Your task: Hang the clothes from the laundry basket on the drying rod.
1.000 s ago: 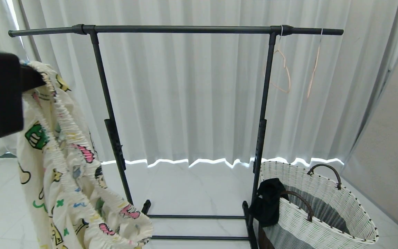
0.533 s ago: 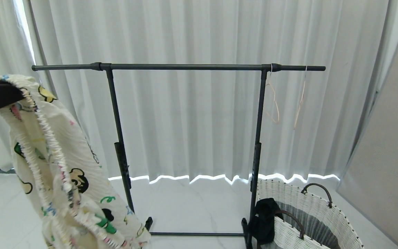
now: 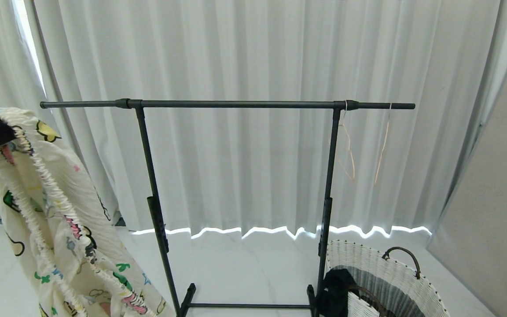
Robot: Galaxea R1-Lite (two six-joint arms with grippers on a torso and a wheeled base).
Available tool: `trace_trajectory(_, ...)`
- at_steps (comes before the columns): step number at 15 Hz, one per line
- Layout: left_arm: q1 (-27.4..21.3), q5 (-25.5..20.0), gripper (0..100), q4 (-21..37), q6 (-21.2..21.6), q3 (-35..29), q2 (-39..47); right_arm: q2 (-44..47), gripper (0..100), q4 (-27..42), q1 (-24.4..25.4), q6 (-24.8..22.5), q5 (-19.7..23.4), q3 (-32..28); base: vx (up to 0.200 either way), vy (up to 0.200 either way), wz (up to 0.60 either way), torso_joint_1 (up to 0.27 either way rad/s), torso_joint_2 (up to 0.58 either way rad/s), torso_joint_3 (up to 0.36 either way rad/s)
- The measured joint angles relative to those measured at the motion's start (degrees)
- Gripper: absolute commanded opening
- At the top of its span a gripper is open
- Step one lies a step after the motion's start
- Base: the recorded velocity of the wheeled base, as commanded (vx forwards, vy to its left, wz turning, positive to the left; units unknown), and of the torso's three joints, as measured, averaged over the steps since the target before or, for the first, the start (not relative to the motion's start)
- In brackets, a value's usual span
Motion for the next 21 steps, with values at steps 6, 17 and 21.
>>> trace_trajectory(6, 0.06, 0.0, 0, 0.0, 0.06, -0.22, -0.2, 0.1, 100, 0.0, 0.0, 0.59, 0.0, 0.1, 0.0, 0.0, 0.0, 0.256, -0.53, -0.275)
trace_trajectory(17, 0.06, 0.0, 0, -0.02, -0.02, -0.15, -0.2, 0.1, 100, -0.05, -1.22, 1.01, -0.1, 3.16, 0.2, 0.0, 0.0, 0.115, -0.23, -0.119)
trace_trajectory(21, 0.06, 0.0, 0, -0.02, -0.02, -0.15, -0.11, 0.68, 100, -1.1, -1.62, 7.69, -0.02, 5.53, 0.2, 0.0, 0.0, 0.004, 0.0, 0.0)
